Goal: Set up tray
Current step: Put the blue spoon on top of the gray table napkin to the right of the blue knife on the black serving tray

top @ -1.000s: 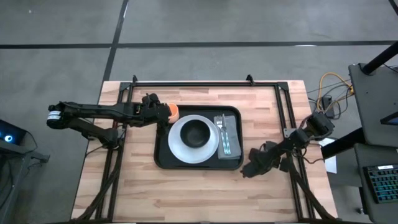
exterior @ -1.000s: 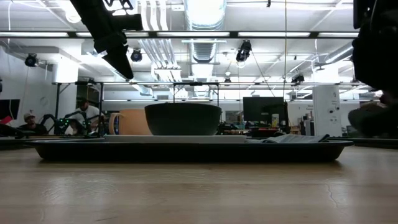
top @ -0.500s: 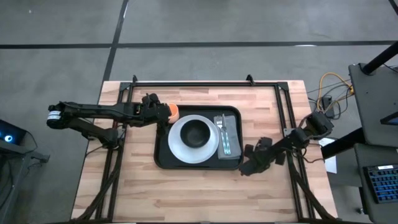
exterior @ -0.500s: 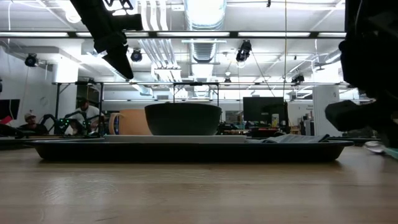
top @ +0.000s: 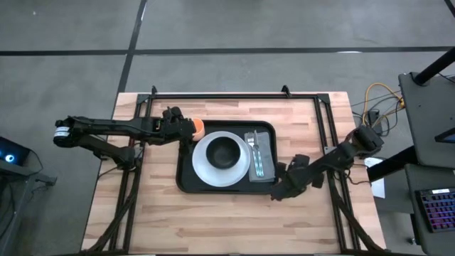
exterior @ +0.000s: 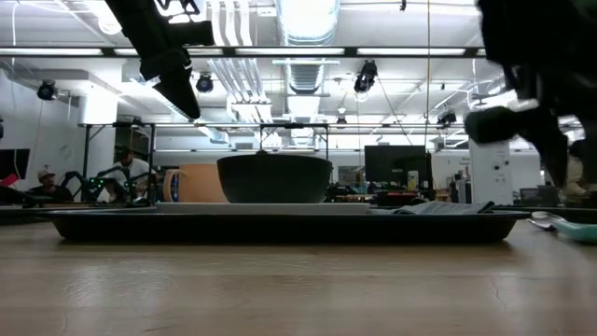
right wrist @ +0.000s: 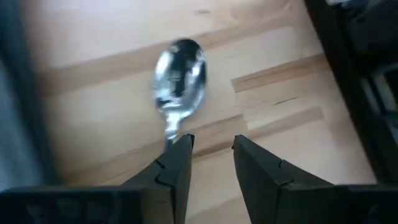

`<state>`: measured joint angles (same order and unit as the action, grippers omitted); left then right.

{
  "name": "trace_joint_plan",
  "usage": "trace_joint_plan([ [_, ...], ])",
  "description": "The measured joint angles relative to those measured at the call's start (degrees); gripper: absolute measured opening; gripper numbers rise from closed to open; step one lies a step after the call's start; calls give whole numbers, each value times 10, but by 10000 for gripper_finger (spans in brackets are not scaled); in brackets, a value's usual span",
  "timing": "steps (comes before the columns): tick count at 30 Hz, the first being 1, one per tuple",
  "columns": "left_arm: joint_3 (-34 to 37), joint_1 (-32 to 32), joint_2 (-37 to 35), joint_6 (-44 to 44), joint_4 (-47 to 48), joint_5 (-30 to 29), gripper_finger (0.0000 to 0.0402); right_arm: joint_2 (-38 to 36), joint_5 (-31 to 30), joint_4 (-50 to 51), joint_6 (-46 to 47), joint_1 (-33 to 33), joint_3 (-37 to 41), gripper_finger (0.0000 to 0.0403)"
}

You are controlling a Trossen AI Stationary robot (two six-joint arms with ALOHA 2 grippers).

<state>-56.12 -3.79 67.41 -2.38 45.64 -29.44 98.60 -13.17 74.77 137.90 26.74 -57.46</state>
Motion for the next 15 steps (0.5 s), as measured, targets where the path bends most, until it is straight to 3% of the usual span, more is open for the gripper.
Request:
trace_joint_plan([
  [7, 0, 0, 0, 0, 0, 0, 262, 20, -24, 13, -1, -3, -117, 86],
  [15, 0, 0, 0, -7, 0, 0, 262, 43, -3, 9, 24, -13, -102, 92],
])
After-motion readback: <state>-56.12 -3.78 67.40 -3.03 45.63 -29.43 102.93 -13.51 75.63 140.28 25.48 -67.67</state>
